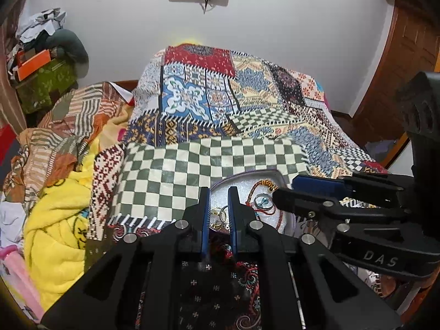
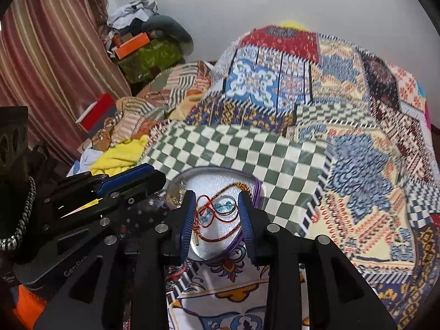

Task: Organize jewelry

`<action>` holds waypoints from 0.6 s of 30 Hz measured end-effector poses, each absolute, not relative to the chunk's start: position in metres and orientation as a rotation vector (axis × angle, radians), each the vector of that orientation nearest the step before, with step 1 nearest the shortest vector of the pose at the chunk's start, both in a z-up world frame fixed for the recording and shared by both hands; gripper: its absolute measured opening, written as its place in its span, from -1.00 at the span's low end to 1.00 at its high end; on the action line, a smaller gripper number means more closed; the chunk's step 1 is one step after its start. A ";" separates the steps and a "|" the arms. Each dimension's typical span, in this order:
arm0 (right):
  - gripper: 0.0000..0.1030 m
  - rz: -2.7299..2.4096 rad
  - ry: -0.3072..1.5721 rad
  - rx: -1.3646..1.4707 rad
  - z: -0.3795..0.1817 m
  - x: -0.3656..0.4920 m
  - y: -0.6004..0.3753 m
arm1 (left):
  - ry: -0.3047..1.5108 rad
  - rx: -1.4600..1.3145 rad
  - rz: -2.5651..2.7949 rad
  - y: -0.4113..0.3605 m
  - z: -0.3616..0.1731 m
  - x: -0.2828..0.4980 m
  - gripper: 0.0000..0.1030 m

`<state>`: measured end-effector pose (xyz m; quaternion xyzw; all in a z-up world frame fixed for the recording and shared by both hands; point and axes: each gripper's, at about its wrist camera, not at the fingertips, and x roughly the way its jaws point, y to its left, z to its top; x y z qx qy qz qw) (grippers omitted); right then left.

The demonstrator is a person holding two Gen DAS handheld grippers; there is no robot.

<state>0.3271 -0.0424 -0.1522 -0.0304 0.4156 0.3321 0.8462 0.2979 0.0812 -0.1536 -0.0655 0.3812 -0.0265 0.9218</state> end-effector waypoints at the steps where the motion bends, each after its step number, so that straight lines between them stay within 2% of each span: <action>1: -0.44 0.696 0.860 -0.066 -0.146 0.324 -0.044 | 0.776 -0.134 -0.054 0.081 -0.150 0.296 -0.80; 11: -0.44 0.682 0.668 -0.021 -0.075 0.280 -0.070 | 0.612 -0.101 -0.058 0.069 -0.076 0.248 -0.80; 18: -0.44 0.641 0.405 -0.013 -0.009 0.202 -0.097 | 0.429 -0.071 -0.057 0.054 -0.012 0.183 -0.75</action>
